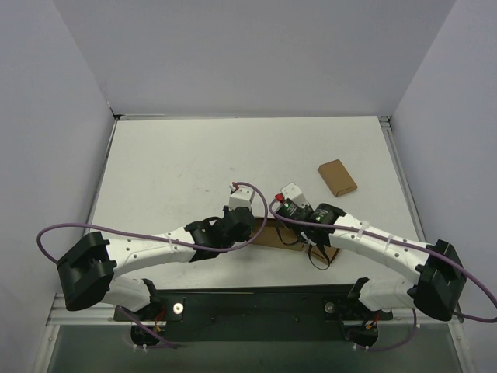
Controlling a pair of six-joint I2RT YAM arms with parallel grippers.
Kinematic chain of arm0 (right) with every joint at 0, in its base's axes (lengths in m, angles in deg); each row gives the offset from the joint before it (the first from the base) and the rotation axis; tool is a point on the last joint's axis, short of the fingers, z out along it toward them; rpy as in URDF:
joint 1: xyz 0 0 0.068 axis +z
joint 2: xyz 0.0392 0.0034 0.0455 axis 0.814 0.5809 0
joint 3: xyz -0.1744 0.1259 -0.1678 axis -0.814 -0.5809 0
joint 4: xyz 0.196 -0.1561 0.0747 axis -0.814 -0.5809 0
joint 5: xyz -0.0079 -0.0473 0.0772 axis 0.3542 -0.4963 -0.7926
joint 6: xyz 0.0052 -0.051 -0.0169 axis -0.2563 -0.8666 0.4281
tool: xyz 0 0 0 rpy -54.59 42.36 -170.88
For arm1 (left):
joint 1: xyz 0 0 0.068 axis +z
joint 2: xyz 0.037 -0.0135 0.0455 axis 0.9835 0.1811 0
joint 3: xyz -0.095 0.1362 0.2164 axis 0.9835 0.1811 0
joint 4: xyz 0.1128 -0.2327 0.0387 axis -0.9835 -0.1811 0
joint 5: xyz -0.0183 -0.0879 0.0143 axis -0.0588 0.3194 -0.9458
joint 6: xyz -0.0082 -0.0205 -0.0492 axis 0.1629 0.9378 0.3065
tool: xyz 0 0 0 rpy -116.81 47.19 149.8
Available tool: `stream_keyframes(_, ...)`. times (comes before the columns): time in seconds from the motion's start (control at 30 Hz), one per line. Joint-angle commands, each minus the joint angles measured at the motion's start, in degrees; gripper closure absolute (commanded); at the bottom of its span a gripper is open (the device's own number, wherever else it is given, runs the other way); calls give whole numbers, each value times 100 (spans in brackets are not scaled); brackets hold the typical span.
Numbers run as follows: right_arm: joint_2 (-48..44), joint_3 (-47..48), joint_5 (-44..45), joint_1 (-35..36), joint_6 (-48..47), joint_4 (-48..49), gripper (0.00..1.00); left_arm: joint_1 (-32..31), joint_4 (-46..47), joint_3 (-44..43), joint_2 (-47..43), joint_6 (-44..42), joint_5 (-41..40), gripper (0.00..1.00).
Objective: Fold the paper box
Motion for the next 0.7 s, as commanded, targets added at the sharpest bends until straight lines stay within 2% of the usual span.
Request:
stream_keyframes(0.0,204,398,134,-24,199,-459,90,-50,-702,-25,100,-121,185,100)
stream_keyframes(0.23,231,408,90,-33,269,-696,93,-50,-711,-43,100,-121,168,100)
stream_keyframes(0.33,196,417,2,-41,295,-696,100,-41,-702,-43,100,-130,142,100)
stream_keyframes(0.67,-112,847,-990,-383,690,-705,100,-146,-746,-95,249,-419,-25,100)
